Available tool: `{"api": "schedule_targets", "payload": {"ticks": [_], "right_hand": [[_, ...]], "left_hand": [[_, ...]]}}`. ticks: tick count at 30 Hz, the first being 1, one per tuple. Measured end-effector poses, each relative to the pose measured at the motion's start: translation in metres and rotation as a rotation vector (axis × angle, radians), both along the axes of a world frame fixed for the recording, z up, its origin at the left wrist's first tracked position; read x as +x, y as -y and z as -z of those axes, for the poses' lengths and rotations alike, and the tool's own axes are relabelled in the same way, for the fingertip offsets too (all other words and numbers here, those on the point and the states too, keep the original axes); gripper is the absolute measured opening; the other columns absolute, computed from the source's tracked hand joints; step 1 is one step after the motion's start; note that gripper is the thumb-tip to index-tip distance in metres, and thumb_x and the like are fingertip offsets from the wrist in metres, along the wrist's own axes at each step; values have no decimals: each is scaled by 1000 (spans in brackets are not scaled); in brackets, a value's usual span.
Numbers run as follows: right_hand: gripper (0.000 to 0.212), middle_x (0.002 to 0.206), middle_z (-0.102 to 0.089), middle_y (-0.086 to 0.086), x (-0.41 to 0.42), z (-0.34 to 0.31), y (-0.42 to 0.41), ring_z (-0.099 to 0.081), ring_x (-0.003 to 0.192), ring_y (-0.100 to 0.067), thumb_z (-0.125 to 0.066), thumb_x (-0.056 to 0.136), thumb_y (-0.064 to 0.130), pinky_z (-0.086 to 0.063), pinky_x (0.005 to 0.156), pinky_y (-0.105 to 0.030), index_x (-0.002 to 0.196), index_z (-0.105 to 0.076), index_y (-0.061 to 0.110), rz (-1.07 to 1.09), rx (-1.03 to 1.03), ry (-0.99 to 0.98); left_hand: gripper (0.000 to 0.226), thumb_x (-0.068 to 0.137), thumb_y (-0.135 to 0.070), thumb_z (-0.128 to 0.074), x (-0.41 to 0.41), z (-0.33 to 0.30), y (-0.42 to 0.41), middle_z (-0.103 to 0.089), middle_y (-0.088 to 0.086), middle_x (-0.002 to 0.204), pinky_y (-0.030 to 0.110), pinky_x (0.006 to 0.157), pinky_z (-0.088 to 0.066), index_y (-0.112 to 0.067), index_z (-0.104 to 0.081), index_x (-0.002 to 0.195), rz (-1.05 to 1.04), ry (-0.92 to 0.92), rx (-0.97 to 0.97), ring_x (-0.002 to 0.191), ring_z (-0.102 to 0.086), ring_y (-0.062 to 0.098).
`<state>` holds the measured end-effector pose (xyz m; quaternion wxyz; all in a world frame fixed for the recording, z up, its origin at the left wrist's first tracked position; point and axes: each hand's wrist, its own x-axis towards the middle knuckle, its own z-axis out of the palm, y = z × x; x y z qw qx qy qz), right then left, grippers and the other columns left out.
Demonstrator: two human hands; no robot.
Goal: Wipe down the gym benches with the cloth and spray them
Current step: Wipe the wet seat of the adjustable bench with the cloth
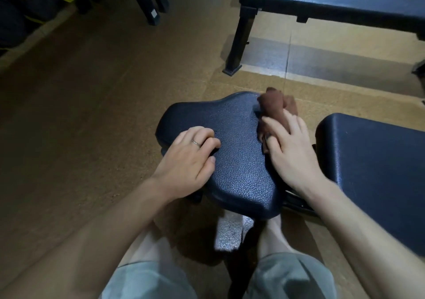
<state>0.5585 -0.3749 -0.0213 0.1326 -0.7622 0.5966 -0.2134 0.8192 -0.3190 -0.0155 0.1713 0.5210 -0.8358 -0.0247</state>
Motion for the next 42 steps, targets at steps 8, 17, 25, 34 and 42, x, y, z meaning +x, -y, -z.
{"api": "schedule_targets", "payload": {"ticks": [8, 17, 25, 34, 42], "right_hand": [[57, 159, -37, -9, 19, -9, 30, -27, 145, -38, -27, 95, 43, -28, 120, -54, 146, -53, 37, -6, 25, -107], [54, 168, -28, -1, 100, -21, 19, -21, 154, -32, -30, 100, 41, -16, 124, -59, 154, -39, 42, -159, 36, -329], [57, 169, -24, 2, 56, -27, -106, -19, 157, -30, -38, 99, 42, -18, 125, -54, 155, -33, 46, -483, 9, -388], [61, 169, -25, -1, 136, -28, -7, -17, 156, -32, -24, 95, 45, -12, 126, -55, 155, -34, 47, -315, 53, -356], [56, 166, -31, -3, 82, -24, -105, -26, 152, -37, -44, 93, 38, -22, 123, -56, 149, -46, 41, -465, -19, -378]], "left_hand": [[33, 100, -34, -41, 1, -5, -1, -49, 1, 128, 36, 106, -34, -14, -56, 123, 18, 15, 72, 126, -43, 22], [59, 110, -42, -24, 49, -17, 40, -9, 1, 171, 44, 127, -6, -22, -13, 164, -644, -488, 456, 157, -7, 22], [53, 112, -34, -22, 53, -2, 41, -24, 4, 169, 21, 112, -12, -17, -24, 163, -590, -588, 459, 155, -20, 16], [52, 112, -33, -20, 53, 1, 42, -30, 1, 167, 27, 120, -13, -23, -28, 161, -576, -587, 424, 154, -21, 16], [54, 111, -34, -19, 49, -2, 39, -22, 2, 170, 30, 123, -10, -20, -22, 163, -621, -623, 456, 156, -15, 15]]}}
